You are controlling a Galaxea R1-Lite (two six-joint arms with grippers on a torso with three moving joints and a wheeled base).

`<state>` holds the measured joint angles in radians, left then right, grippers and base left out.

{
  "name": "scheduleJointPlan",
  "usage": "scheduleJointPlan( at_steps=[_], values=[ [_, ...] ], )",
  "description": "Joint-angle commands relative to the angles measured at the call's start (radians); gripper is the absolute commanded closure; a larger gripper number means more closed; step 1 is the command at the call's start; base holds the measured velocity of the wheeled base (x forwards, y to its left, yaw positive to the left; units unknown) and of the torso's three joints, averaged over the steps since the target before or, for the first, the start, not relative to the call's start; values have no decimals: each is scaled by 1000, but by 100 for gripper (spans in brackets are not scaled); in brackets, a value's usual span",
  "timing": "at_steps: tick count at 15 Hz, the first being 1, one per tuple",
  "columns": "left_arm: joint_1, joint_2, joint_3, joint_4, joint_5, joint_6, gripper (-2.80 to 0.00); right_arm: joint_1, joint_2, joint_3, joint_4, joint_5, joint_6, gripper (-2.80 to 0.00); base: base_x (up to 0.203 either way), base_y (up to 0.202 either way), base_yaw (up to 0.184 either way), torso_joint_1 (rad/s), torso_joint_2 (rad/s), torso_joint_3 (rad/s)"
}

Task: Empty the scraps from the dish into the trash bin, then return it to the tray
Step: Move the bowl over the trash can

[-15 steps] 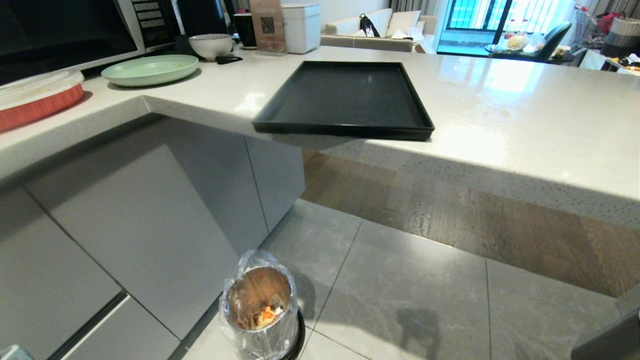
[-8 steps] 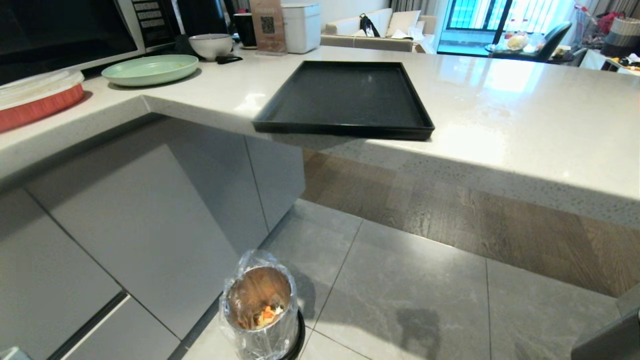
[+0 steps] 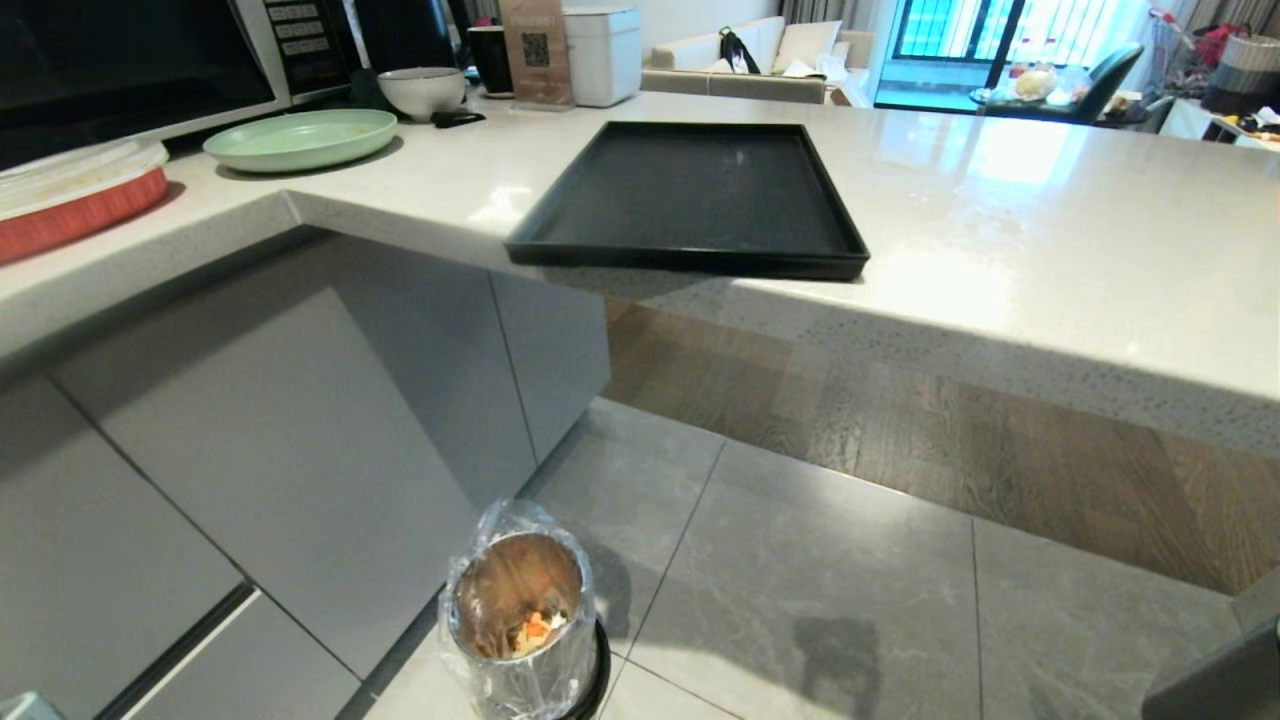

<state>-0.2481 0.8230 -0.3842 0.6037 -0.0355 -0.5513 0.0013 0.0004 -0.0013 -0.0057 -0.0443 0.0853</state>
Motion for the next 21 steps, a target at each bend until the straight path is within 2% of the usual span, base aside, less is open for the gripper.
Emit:
scheduleJointPlan(
  at_steps=[1,21],
  values=[
    [1,1,11,4,0,-3,0,0,0,0,0,0,1,0,0,0,0,0,0,0],
    [-2,-15,25,2,-10,-4,0,0,0,0,0,0,1,0,0,0,0,0,0,0]
  ],
)
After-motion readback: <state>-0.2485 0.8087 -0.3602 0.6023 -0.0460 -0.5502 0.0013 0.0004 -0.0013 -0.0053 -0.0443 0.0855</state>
